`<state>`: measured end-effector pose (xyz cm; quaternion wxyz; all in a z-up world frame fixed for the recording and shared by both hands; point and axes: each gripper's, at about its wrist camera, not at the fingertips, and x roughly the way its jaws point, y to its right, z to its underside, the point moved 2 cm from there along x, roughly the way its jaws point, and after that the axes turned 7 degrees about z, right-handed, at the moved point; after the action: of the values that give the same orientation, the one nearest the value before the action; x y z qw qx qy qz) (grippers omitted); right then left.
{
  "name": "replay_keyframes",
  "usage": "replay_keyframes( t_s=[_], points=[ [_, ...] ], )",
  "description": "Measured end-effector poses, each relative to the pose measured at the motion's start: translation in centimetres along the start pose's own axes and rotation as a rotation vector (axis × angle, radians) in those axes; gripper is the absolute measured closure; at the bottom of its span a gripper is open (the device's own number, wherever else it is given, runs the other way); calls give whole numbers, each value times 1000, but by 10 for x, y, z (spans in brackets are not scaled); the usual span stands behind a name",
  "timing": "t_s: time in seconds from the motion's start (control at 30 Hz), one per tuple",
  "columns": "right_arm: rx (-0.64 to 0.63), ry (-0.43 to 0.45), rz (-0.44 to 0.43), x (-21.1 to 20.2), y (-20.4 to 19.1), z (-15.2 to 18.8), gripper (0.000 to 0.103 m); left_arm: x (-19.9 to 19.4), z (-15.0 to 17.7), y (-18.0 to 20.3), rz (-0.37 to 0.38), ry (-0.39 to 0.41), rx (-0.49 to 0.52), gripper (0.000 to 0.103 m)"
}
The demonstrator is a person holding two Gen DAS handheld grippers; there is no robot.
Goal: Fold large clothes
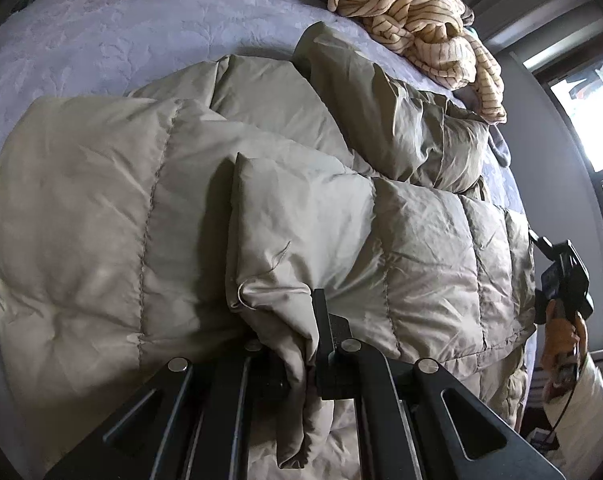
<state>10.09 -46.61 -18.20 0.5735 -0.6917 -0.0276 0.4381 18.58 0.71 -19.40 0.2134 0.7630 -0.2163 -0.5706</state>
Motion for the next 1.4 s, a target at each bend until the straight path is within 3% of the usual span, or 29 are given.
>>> replay_keyframes(
  t_s=[0.03, 0.07, 0.13, 0.2, 0.27, 0.43, 0.53, 0.63, 0.67, 0.7, 0.77, 1.0, 1.1, 1.2, 1.27, 1.33, 1.4],
  points=[
    [25, 7, -3, 1, 2, -4, 76, 0, 0, 4, -2, -4, 11, 94],
    [35, 2, 22, 1, 4, -6, 86, 2, 0, 9, -4, -9, 21, 94],
    [-26, 0, 114, 5, -1, -11, 91, 7, -1, 20, -3, -18, 44, 94],
    [-137, 28, 222, 1, -9, -16, 91, 15, -2, 29, 24, -26, 49, 94],
    [-169, 54, 321, 3, -8, -26, 91, 20, -3, 32, 26, -26, 47, 94],
    [-205, 175, 435, -23, -16, -28, 90, 22, -2, 30, 23, -25, 37, 94],
    [-289, 219, 421, -54, -32, -7, 90, 21, -2, 29, 23, -25, 39, 94],
    [-437, 118, 397, -50, -45, 33, 90, 21, -2, 30, 9, -23, 47, 94],
    [-467, 83, 423, -41, -44, 41, 90, 21, -2, 31, 3, -21, 49, 93],
    [-510, 52, 505, -28, -36, 50, 92, 22, -2, 34, -7, -21, 54, 93],
    [-529, 42, 573, -14, -22, 52, 96, 19, -3, 38, -22, -23, 67, 93],
    [-537, 75, 583, -19, -12, 48, 98, -44, -5, 32, -168, 98, 109, 93],
    [-567, 92, 610, -31, -22, 56, 96, -63, -3, 43, -91, 126, 132, 93],
    [-617, 147, 630, -47, -35, 72, 95, -47, 3, 63, -51, 78, 209, 93],
    [-626, 155, 639, -50, -35, 77, 95, -17, 11, 62, -119, 9, 235, 93],
    [-639, 135, 670, -47, -26, 80, 96, 5, 22, 47, -158, -35, 190, 93],
    [-648, 111, 690, -40, -15, 78, 98, 10, 28, 39, -135, -10, 156, 93]
  ],
)
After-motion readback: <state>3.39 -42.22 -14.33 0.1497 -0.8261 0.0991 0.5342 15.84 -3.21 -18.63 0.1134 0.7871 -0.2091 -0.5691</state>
